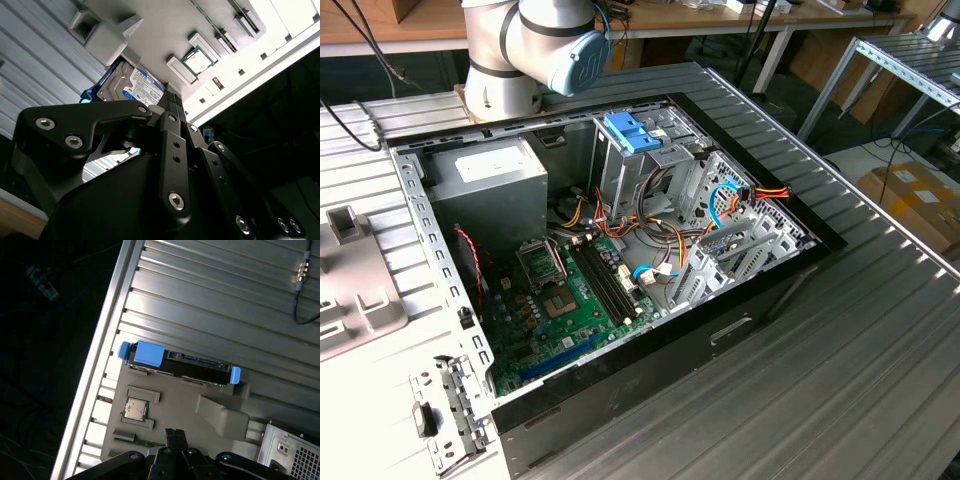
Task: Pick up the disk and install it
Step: 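Pick up the disk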
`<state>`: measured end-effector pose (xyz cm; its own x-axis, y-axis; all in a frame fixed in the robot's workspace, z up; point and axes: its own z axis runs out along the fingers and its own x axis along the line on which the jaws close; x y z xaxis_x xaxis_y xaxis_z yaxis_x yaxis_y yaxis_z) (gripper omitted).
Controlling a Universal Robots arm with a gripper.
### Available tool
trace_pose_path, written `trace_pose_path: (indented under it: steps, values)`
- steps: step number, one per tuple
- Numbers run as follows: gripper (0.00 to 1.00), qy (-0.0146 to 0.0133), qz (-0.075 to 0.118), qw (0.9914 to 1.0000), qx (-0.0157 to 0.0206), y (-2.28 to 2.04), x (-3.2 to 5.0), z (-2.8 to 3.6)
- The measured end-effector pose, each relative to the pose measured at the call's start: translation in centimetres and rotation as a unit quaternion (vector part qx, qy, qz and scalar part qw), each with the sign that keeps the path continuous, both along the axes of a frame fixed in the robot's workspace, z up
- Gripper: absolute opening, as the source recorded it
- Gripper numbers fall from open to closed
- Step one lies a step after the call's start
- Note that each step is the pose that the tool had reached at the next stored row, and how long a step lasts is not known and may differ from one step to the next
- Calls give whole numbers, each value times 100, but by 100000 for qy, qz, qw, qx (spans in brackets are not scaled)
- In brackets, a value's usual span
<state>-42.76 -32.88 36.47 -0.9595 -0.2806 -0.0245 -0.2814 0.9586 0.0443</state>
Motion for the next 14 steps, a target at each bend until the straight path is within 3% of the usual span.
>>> trace_pose_path:
  steps: [14]
  values:
    - [11, 0, 1893, 99982, 0, 0, 0, -1]
